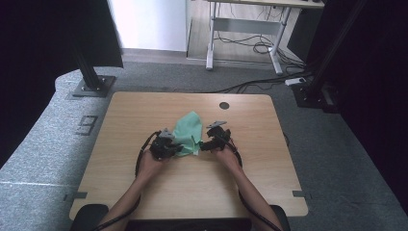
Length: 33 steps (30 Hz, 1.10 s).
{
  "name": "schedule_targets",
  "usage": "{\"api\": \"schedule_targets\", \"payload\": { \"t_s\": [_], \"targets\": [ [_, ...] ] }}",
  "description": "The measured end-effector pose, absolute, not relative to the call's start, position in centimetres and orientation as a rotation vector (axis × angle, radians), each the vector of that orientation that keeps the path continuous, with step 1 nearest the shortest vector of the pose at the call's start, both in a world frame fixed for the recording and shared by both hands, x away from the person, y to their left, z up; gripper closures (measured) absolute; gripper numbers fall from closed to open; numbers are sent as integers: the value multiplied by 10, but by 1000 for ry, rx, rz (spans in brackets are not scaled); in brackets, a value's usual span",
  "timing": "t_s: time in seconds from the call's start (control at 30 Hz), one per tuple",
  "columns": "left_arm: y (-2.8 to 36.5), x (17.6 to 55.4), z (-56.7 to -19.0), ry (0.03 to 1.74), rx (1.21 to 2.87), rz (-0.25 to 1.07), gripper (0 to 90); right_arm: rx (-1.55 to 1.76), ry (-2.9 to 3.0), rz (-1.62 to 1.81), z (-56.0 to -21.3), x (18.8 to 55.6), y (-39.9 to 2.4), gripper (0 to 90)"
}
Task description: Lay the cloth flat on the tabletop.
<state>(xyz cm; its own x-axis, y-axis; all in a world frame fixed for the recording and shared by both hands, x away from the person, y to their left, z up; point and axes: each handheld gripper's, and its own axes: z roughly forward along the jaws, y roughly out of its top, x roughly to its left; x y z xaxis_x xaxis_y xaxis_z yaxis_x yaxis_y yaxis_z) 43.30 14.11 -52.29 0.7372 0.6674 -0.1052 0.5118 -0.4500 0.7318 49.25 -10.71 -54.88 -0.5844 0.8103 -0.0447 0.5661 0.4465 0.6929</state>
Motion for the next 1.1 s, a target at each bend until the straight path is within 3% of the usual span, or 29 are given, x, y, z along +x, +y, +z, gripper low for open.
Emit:
{"api": "schedule_targets", "payload": {
  "t_s": [0.17,0.33,0.4,0.43,0.5,0.63,0.87,1.1],
  "targets": [
    [162,429,-523,973,2100,278,825,1170,2316,924,-550,489,-112,36],
    [178,426,-534,1043,2116,224,785,1197,2324,950,-552,481,-116,36],
    [180,425,-536,1048,2116,223,698,1196,2330,949,-551,478,-116,36],
    [182,425,-536,1048,2114,222,698,1196,2330,949,-551,478,-116,36],
    [186,425,-528,1027,2111,215,535,1184,2332,937,-551,476,-115,38],
    [187,421,-509,980,2153,278,421,1179,2328,930,-550,475,-115,39],
    [183,427,-480,936,2137,311,375,1198,2325,954,-552,474,-118,39],
    [133,448,-469,830,2220,284,344,1201,2328,970,-553,471,-122,39]
  ]
}}
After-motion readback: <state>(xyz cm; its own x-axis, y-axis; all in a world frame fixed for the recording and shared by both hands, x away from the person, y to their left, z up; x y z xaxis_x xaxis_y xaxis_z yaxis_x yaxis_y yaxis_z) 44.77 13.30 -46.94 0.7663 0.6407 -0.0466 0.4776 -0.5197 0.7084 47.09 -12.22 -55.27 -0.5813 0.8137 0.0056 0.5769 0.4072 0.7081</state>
